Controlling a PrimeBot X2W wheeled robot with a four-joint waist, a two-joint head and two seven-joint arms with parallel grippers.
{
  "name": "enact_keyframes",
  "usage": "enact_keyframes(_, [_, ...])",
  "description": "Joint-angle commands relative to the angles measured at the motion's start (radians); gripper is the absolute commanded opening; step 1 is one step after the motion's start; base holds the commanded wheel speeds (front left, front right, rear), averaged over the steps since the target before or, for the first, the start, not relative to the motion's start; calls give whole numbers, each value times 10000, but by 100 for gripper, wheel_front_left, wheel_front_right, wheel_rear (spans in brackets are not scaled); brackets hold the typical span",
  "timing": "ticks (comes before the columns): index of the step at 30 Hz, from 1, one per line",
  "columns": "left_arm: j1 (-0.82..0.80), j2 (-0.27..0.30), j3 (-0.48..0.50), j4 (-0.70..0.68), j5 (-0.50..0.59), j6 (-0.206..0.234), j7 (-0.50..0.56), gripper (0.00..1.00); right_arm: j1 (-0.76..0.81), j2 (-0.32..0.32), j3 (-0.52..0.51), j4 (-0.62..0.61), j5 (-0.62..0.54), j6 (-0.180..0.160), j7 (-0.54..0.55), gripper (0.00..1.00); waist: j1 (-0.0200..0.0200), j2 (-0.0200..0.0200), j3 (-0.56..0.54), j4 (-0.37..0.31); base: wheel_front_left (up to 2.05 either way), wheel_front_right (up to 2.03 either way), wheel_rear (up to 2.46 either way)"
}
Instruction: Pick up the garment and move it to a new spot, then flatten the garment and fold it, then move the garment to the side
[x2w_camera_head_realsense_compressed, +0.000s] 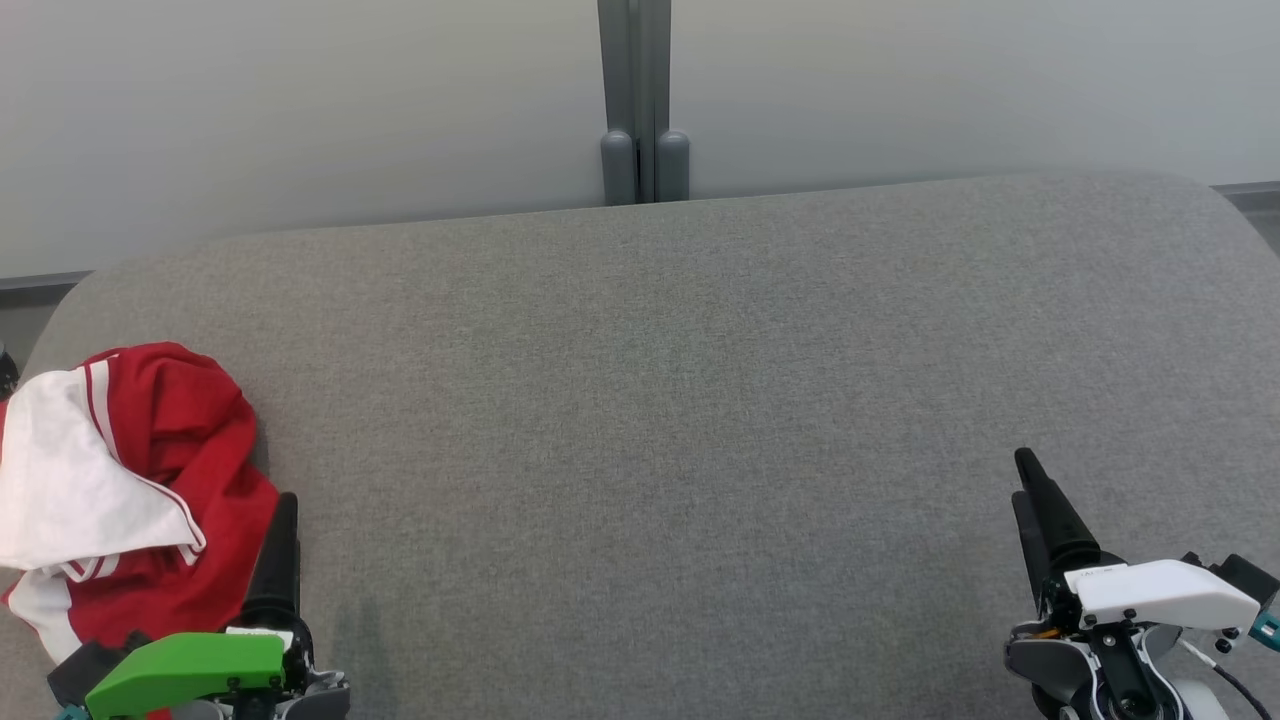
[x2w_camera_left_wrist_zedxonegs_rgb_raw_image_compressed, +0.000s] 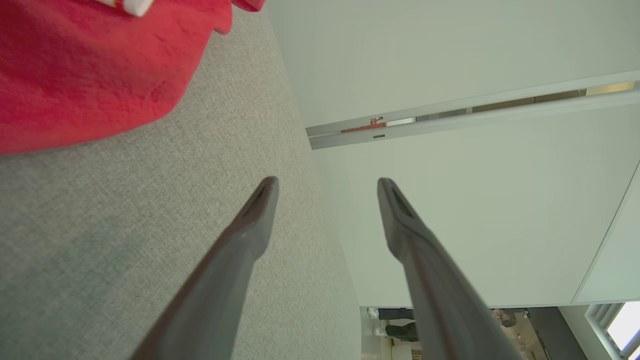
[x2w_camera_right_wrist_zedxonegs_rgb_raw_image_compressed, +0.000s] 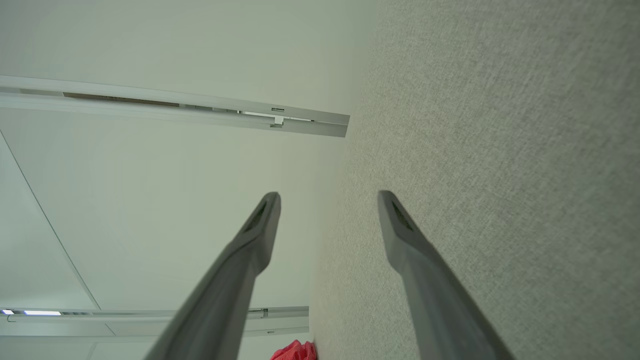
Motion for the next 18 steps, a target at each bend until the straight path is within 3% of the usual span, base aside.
enact_keyframes(1, [-51,51,-42,-230,548,26,-122,100,-38,-36,9,-258,-567,20,-129,100,0,-1,-1,-3,0,0,0])
enact_keyframes(8, [115,51,-273,-638,2288,231,-433,100,89,31,42,-640,-2487,21,-395,100,0,-1,-8,-17,0,0,0])
enact_keyframes(18, [352,73,-632,-1034,4215,500,-835,100,260,82,228,-996,-4266,23,-739,100,0,-1,-25,-42,0,0,0])
